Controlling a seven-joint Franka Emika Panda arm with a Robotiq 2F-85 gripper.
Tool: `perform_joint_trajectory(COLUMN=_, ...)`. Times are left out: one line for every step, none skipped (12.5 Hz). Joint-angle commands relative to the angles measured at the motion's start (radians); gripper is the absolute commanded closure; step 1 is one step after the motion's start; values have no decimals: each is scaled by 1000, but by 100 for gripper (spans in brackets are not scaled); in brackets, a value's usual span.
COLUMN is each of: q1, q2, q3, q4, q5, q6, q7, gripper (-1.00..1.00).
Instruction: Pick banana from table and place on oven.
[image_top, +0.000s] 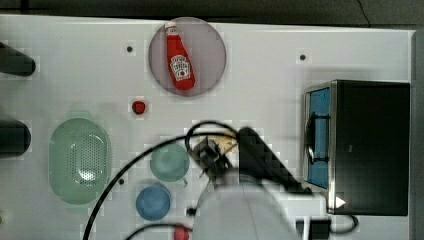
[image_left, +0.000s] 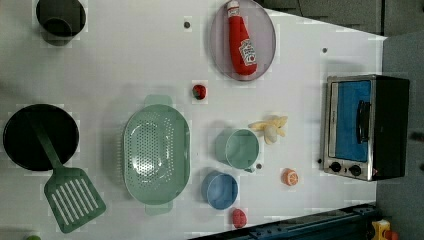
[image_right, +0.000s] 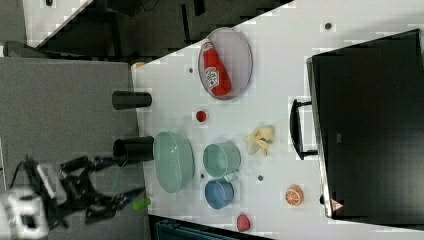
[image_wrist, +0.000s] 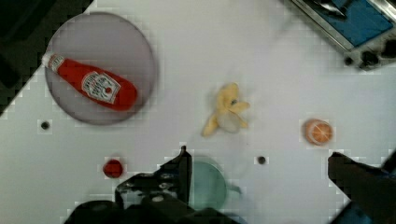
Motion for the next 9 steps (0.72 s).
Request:
perform_joint_trajectory(q1=-19, q2=116, q3=-1, q4=-104, q5=8, q6=88, q7=27, gripper=-100)
perform_joint_trajectory(q1=-19, q2=150, q3=-1, q4=-128, q5=8, q6=142, q7=27, gripper=-100)
perform_joint_trajectory(q1=-19, q2=183, q3=-1, q4=-153, q5=8, q6=199, q7=27, gripper=-100)
perform_joint_trajectory(q1=-19, q2=218, q3=-1, q4=-176, q5=8, q6=258, q7=27, gripper=-100)
perform_joint_trajectory(q1=-19, q2=254, q3=-1, q4=-199, q5=8, q6=322, q7=27, gripper=-100)
perform_joint_trajectory(q1=-19, q2=291, q3=-1, q4=-221, q5=8, q6=387, q7=27, gripper=-100)
perform_joint_trajectory(q1=-19, q2=329, q3=-1, q4=-242, q5=8, q6=446, q7=27, gripper=-100)
perform_joint_trajectory(q1=-19, q2=369, q3=-1, q4=-262, q5=8, q6=502, q7=27, gripper=-100)
perform_joint_trajectory(q1=-19, q2=410, q3=-1, q4=-279, q5=8, q6=553, q7=27, gripper=-100)
